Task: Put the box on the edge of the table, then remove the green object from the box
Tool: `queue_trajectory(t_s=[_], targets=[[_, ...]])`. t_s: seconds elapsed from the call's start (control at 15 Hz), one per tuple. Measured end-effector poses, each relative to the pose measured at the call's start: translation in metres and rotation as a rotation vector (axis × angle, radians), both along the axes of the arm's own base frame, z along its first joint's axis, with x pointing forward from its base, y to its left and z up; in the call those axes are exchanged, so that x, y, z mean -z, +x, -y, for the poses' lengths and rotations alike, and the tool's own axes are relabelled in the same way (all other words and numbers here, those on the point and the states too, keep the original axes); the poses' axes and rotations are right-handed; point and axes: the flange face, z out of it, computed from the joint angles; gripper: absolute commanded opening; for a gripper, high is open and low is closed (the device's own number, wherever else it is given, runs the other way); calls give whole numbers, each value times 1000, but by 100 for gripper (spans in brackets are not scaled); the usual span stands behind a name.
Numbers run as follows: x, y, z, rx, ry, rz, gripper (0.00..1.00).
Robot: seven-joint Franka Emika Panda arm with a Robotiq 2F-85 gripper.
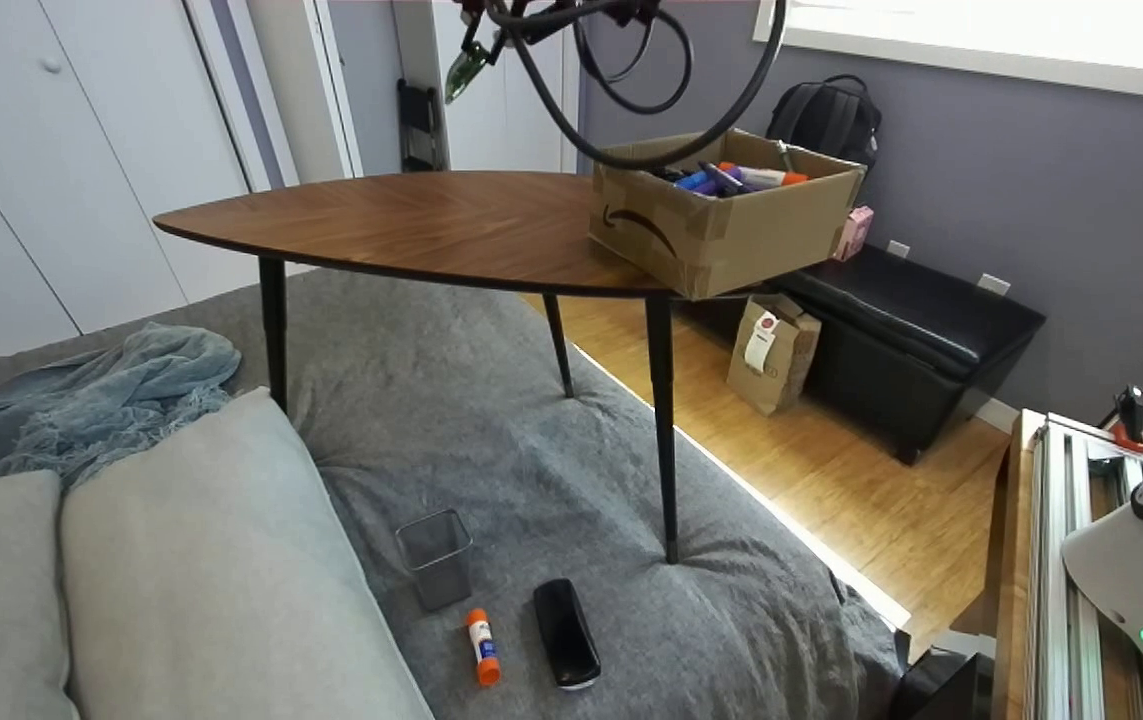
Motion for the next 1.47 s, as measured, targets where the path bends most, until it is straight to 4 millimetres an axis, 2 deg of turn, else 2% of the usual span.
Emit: queue_trajectory(t_s=[0.2,0.47,0.53,0.67,0.8,0.87,1.13,1.47], targets=[[17,24,-7,81,108,25,6],[51,52,-17,191,190,25,6],[59,58,-21,210,202,27,25],[74,66,-28,237,217,25,25],[79,70,-30,244,222,24,25],[79,71,-30,245,223,26,6],[80,74,-27,262,242,23,6],[110,79,-34,280,246,32,6]])
